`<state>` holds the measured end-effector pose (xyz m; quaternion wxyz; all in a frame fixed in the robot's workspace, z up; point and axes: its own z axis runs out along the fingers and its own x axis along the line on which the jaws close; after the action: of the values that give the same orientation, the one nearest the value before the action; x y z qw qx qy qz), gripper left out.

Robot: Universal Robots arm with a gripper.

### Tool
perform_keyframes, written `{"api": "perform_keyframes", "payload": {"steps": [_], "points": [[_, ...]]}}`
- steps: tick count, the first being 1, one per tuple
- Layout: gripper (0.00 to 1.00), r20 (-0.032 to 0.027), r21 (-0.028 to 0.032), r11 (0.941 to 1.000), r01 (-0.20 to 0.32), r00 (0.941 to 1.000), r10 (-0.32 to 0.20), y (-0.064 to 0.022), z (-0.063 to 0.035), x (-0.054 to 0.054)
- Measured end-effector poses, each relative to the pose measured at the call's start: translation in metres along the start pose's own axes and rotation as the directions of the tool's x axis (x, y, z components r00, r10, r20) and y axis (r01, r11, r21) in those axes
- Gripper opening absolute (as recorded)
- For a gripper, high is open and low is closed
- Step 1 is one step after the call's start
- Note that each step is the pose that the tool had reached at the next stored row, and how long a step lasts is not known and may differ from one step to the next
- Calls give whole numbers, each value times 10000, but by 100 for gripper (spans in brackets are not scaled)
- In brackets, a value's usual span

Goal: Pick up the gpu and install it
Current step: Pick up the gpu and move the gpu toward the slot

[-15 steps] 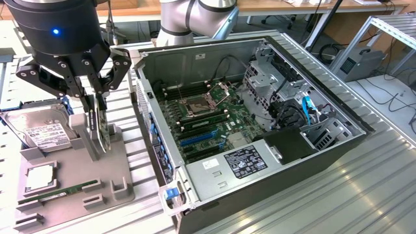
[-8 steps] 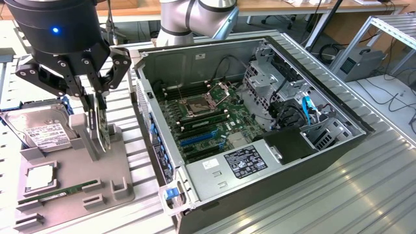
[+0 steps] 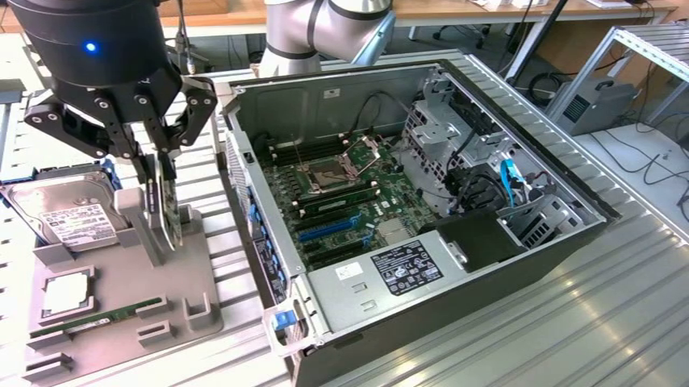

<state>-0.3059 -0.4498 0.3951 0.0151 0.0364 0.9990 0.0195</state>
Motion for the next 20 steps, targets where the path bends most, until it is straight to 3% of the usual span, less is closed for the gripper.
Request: {"api": "perform_keyframes", "payload": {"steps": [20], "points": [[27,0,0,10000,0,10000,0,2,-46,-1]]}}
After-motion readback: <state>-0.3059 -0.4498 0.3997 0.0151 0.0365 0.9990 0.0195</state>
